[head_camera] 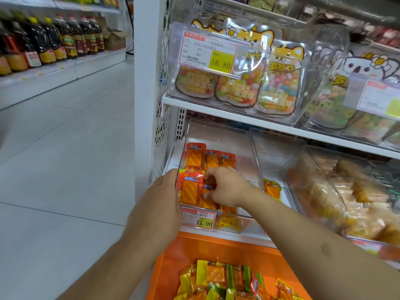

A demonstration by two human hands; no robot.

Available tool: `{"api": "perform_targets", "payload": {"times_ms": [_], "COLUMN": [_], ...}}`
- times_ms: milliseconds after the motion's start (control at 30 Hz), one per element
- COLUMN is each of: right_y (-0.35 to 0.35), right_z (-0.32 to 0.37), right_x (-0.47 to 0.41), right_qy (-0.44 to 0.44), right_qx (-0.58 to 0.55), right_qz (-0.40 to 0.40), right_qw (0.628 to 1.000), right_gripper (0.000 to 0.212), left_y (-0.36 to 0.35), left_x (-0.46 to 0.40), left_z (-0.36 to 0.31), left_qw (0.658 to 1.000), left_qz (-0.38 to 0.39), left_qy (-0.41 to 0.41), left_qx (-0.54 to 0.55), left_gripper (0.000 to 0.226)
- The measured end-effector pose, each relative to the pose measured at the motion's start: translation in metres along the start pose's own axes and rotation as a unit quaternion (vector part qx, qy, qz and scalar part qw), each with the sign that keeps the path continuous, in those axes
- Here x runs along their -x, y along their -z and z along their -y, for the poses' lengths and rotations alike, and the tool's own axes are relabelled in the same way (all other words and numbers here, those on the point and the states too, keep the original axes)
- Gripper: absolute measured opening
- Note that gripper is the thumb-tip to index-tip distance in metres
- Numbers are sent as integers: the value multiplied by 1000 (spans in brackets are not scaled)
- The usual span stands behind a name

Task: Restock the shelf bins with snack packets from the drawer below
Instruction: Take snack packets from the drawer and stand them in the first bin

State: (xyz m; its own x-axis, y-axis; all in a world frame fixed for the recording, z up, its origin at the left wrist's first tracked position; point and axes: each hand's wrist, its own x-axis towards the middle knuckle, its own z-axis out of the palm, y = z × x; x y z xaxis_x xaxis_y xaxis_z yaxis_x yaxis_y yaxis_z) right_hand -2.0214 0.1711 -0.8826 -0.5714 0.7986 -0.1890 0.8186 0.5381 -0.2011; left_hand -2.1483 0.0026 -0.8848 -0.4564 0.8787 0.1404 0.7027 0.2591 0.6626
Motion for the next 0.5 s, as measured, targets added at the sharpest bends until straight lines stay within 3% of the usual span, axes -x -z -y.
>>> {"api": "perform_targets", "payload": {"times_ms": [67,167,333,500], "right_y": [1,0,0,11], "right_z": [5,14,20,9], "right_x": [1,6,11,27], "right_qy": [-4,-2,30,16], "right_qx": [-43,-53,-15,-60], "right_qz": [-4,-15,-18,-40], "right_qw": [999,998,999,997], "right_gripper": [61,85,80,93], "left_y": [0,0,-1,0], "left_x": [0,0,-1,-1], "left_z": [1,0,2,2], "left_qw": [1000,1000,1000,1000], "left_qz": [-2,0,-10,-8], "left_qy": [-2,-2,-6,-3], "left_qx": [0,-3,-7,6], "left_gripper": [51,53,48,47]}}
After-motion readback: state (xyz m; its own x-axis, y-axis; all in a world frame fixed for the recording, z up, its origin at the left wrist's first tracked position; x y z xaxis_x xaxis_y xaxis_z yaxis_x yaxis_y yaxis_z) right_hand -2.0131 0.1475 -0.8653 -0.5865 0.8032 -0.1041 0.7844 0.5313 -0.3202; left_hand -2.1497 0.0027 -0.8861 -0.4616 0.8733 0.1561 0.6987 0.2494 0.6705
